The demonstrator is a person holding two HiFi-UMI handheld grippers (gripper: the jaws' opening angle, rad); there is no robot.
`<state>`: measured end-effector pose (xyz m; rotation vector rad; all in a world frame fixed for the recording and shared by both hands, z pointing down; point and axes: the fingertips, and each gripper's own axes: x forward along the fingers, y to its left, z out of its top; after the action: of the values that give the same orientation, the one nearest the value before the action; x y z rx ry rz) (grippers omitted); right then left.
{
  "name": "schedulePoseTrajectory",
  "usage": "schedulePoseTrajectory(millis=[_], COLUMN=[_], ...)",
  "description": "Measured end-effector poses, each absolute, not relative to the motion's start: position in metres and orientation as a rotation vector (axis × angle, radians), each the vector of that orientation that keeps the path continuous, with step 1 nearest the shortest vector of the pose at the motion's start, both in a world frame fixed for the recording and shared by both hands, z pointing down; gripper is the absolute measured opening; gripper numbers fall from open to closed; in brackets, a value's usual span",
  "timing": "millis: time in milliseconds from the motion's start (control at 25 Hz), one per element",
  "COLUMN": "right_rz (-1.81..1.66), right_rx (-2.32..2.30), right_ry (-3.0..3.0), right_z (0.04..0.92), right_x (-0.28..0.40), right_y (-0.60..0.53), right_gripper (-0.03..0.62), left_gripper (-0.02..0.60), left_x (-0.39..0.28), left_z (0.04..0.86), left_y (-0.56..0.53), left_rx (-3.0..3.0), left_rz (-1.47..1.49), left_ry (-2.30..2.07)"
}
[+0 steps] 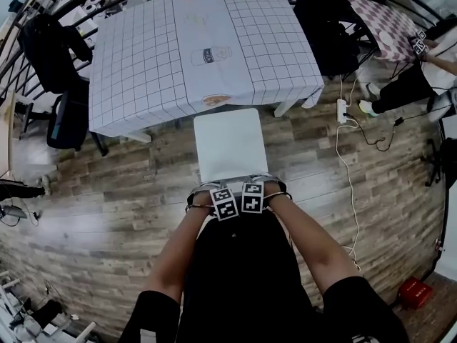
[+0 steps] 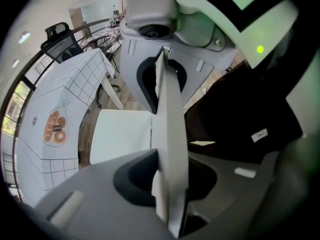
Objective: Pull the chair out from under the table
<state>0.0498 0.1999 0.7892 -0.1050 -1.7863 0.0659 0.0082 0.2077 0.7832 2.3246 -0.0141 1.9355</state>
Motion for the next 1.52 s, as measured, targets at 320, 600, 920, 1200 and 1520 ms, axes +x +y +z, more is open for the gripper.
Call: schedulePoseTrajectory(millis=[320, 600, 920, 1200, 1520], right_rz=[0.050, 0.109, 0.090, 0.094, 0.153], right_rx=[-0.059, -0.079, -0.103, -0.118, -0.099], right_ry=[-1.790, -1.799, -1.788, -1.796, -1.811], right_z=[0.746, 0.780, 0.792, 0.792, 0.781], right_x=[0.048, 0.043, 0.042, 0.043, 0.045], right_y=[0.275, 0.265, 0.278, 0.282, 0.283], right_gripper=[0.089, 0.091, 0.091, 0.097, 0.117], left_gripper=[0.084, 0.084, 0.085, 0.089, 0.103], left_x=[0.008, 0.002, 0.001, 0.003, 0.000], left_z=[0.740, 0.775, 0.787, 0.785, 0.773], left_y=[0.282, 0.271, 0.286, 0.289, 0.289], left_rx=[2.386, 2.351, 2.325, 2.312, 2.281], left_rz=[1.936, 1.935, 1.935, 1.890, 1.809], left_ry=[-0.042, 0.004, -0.001, -0.068, -0.110])
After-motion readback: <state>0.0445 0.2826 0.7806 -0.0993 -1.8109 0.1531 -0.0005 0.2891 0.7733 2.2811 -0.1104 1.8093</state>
